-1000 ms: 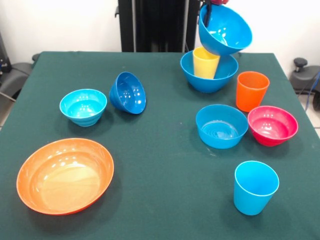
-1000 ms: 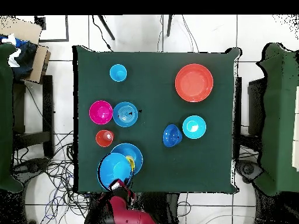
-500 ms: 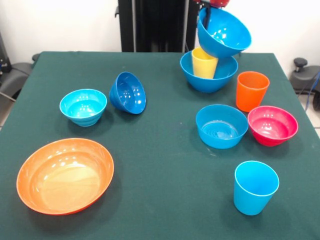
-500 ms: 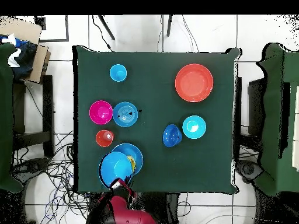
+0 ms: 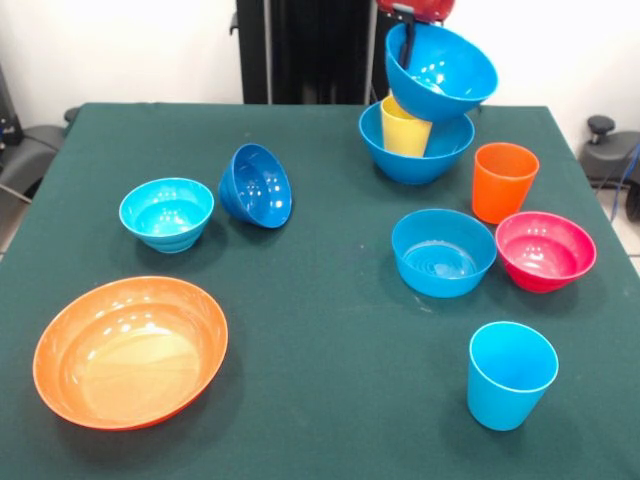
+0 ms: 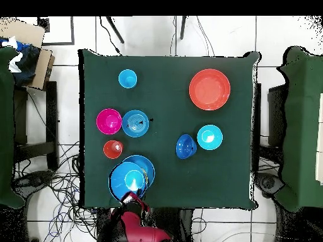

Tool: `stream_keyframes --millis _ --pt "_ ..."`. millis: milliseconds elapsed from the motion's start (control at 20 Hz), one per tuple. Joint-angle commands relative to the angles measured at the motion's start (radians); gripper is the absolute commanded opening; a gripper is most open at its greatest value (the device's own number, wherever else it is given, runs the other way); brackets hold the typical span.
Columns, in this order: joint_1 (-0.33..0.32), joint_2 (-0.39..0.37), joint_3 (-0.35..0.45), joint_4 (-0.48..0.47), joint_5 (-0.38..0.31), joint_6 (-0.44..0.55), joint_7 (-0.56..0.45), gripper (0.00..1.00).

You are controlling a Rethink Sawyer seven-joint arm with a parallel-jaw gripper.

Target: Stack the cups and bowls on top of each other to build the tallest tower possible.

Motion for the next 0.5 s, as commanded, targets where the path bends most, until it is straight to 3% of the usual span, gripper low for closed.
stream_keyframes --millis 50,500 --pt "-0.022 0.077 0.074 -0.051 -0.016 0.010 0.127 0.00" --pt "-0.028 0.082 0.083 -0.056 -0.018 0.005 0.129 0.00"
